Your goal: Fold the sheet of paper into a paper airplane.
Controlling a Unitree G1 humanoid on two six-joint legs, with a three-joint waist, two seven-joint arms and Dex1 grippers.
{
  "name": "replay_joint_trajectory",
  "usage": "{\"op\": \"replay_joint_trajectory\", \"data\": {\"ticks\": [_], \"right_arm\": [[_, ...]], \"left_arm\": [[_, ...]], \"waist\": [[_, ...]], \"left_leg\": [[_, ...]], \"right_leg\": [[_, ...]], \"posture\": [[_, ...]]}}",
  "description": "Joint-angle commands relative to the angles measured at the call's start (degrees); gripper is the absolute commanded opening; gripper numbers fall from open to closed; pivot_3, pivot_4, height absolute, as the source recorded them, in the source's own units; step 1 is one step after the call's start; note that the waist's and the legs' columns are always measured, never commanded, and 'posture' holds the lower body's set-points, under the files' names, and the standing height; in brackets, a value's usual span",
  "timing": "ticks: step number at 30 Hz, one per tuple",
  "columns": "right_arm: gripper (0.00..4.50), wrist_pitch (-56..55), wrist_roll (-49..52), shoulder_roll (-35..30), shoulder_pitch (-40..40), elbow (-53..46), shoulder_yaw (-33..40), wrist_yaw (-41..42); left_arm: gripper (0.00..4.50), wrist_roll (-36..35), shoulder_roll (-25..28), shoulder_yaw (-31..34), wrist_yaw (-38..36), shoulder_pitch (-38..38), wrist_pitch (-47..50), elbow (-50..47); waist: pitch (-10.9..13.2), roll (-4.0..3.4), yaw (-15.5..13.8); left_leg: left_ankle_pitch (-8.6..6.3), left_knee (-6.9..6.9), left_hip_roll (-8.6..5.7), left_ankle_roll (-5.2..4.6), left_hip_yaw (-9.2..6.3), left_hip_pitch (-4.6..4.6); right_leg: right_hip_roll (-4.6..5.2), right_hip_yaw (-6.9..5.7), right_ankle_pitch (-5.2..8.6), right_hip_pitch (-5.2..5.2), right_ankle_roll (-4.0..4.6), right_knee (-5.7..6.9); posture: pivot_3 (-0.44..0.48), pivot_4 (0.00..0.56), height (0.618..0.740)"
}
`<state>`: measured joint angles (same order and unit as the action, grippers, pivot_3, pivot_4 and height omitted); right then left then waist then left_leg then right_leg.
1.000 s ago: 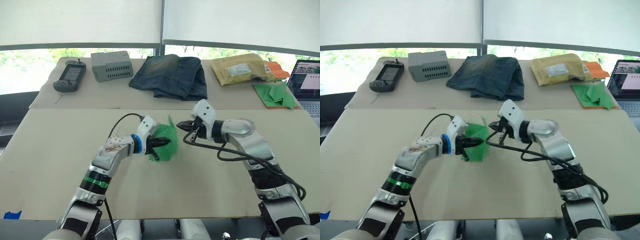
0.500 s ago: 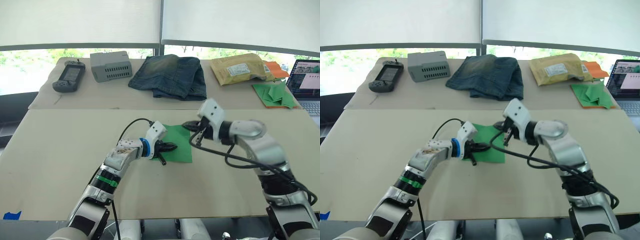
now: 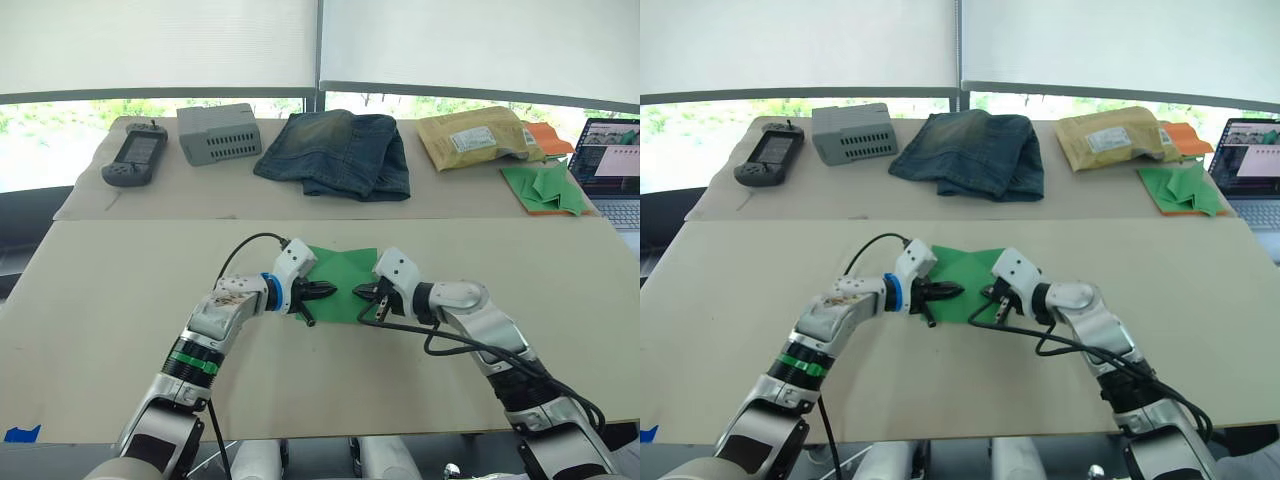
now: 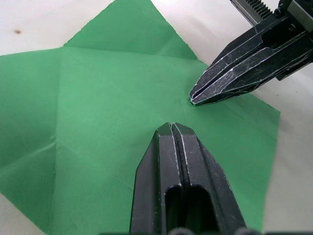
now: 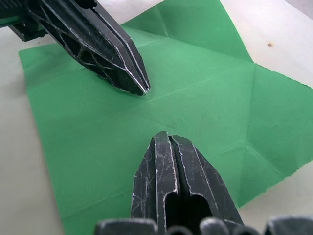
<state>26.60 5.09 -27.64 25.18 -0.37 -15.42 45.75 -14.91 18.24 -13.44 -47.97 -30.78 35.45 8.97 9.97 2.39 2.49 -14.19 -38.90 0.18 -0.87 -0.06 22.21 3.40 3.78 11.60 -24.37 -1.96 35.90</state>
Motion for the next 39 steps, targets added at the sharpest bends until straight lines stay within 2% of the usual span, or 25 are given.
{"op": "replay_joint_trajectory", "data": {"ticks": [1, 4, 7, 12, 17, 23, 24, 30, 39], "right_arm": [[0.02, 0.0, 1.4, 1.2, -0.1, 0.2, 3.5, -2.3], [0.02, 2.1, 4.2, 3.3, -0.6, -0.7, 9.9, -6.8], [0.89, 4.9, 6.7, 4.1, -1.2, -2.8, 13.3, -8.2], [2.60, 9.8, 8.0, 5.8, -0.6, -3.2, 17.8, -14.2], [2.60, 15.9, 13.0, 8.6, 0.6, -2.0, 20.5, -14.9], [2.60, 15.7, 15.3, 9.8, 2.7, 1.9, 20.3, -13.3], [2.09, 15.1, 15.3, 9.7, 3.1, 2.6, 20.0, -13.0], [0.08, 11.3, 14.7, 8.5, 3.2, 2.8, 17.4, -9.9], [0.03, 1.3, 7.0, 4.0, 0.8, -0.6, 8.3, -5.9]], "left_arm": [[0.00, 0.1, -0.6, -0.9, -0.1, 0.2, -0.2, -2.4], [0.00, 0.7, -1.5, -1.4, 0.4, -0.5, -0.4, -1.9], [0.00, 1.2, -1.9, -1.8, 0.6, -0.9, -0.9, -1.2], [0.00, 2.0, -2.3, -1.9, 0.3, -1.6, -1.4, -0.1], [0.00, 2.8, -2.1, -2.1, -0.3, -2.3, -2.0, 0.8], [0.00, 3.4, -2.3, -2.2, -0.4, -2.1, -2.2, 0.4], [0.00, 3.4, -2.3, -2.2, -0.4, -2.1, -2.1, 0.4], [0.00, 3.6, -2.5, -2.2, -0.2, -1.9, -2.2, 0.4], [0.00, 3.7, -2.7, -2.1, -0.2, -1.8, -2.4, 0.6]], "waist": [[0.0, 0.00, -0.1], [0.0, 0.00, -0.3], [0.0, 0.00, -0.5], [0.0, 0.00, -0.4], [0.0, 0.00, 0.0], [0.0, 0.00, -0.1], [0.0, -0.01, -0.1], [0.0, -0.01, -0.1], [0.0, 0.00, -0.1]], "left_leg": [[0.00, 0.00, 0.00, 0.00, 0.00, 0.01], [0.00, -0.01, -0.01, 0.00, -0.01, 0.05], [0.00, -0.01, -0.05, 0.00, -0.07, 0.09], [0.00, -0.01, -0.04, 0.00, -0.07, 0.08], [0.00, 0.01, -0.02, 0.00, -0.05, 0.08], [0.00, 0.00, -0.04, 0.00, -0.03, 0.09], [0.00, 0.01, -0.03, 0.00, -0.02, 0.09], [0.00, 0.00, -0.04, 0.00, 0.00, 0.10], [0.00, 0.01, -0.05, 0.00, 0.05, 0.10]], "right_leg": [[0.00, 0.00, 0.00, -0.01, 0.00, 0.00], [0.02, 0.00, 0.00, -0.03, 0.00, 0.00], [0.06, 0.01, -0.02, -0.04, -0.02, -0.02], [0.05, 0.01, -0.02, -0.04, -0.02, -0.01], [0.02, 0.01, -0.02, -0.06, -0.02, -0.01], [0.03, 0.01, -0.02, -0.06, -0.02, -0.02], [0.03, 0.01, -0.02, -0.06, -0.03, -0.02], [0.03, 0.01, -0.02, -0.06, -0.03, -0.03], [0.03, 0.00, 0.00, -0.06, -0.05, -0.03]], "posture": [[0.000, 0.150, 0.728], [0.000, 0.150, 0.728], [0.000, 0.150, 0.728], [0.000, 0.150, 0.728], [0.000, 0.150, 0.728], [0.000, 0.150, 0.728], [0.000, 0.150, 0.728], [0.000, 0.150, 0.728], [0.000, 0.150, 0.728]]}}
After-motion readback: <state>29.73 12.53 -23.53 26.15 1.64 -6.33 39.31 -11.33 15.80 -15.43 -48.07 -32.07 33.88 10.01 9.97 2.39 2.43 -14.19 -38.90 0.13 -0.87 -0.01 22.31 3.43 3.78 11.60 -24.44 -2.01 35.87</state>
